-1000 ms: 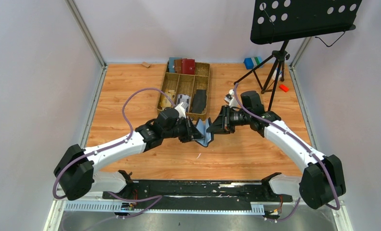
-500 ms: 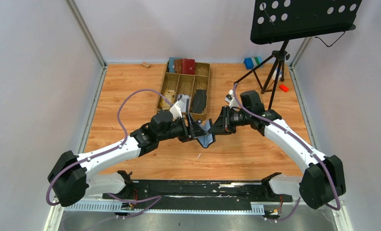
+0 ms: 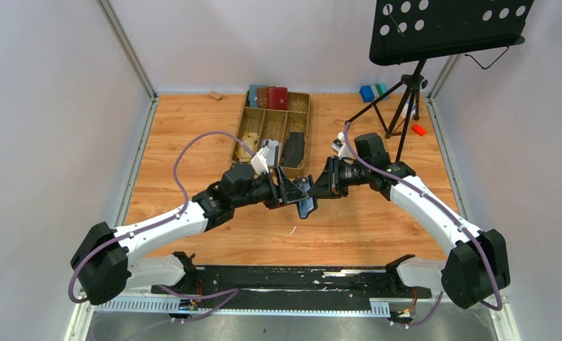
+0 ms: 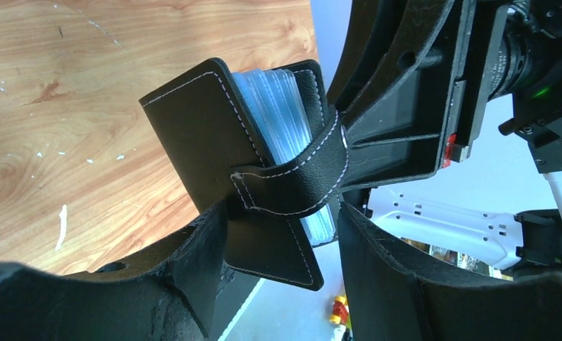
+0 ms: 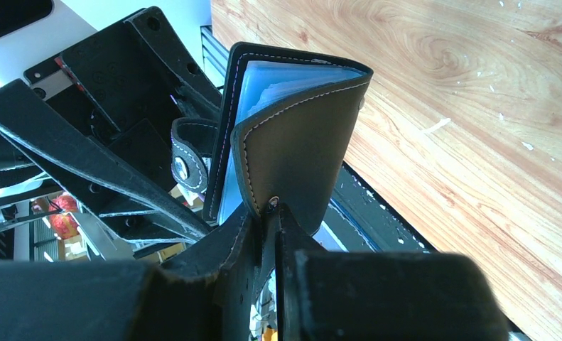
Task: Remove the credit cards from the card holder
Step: Remove the credit card from the card holder.
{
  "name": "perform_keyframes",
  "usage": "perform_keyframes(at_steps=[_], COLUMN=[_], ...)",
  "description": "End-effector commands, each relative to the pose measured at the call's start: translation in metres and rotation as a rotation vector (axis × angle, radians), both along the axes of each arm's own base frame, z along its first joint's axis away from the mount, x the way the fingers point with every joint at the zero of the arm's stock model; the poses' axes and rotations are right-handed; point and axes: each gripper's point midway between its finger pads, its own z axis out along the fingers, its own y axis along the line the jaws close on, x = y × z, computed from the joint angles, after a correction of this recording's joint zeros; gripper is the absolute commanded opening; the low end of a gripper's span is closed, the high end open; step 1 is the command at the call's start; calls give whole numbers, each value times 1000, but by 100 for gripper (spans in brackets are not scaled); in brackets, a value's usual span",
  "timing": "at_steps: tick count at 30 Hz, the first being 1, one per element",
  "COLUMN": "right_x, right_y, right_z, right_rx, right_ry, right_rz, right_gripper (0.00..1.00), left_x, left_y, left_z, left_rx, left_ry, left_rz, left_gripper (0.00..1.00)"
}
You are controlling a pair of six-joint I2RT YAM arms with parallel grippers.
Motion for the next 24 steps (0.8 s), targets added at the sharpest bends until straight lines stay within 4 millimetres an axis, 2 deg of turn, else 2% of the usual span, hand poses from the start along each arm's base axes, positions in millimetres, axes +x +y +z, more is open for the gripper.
perform_keyframes(at_steps=[1,11,20,24], right_x=[3,3,4,6], right_y=[8,8,6,1], right_z=[29,31,28,22], right_rx=[70,74,63,42], right_ry=[-71,-68,-62,-53], right_rz=[25,24,14,-11], right_gripper=[0,0,0,0], left_x=[1,0,-1,-1], left_y=[-7,-6,-8,-6], left_z=[13,0,-11,-13], left_rx=[-18,22,60,67], left_ry=[-24,11,43,51], left_rz=[-19,-25,-35,-30], left_gripper=[65,61,32,28])
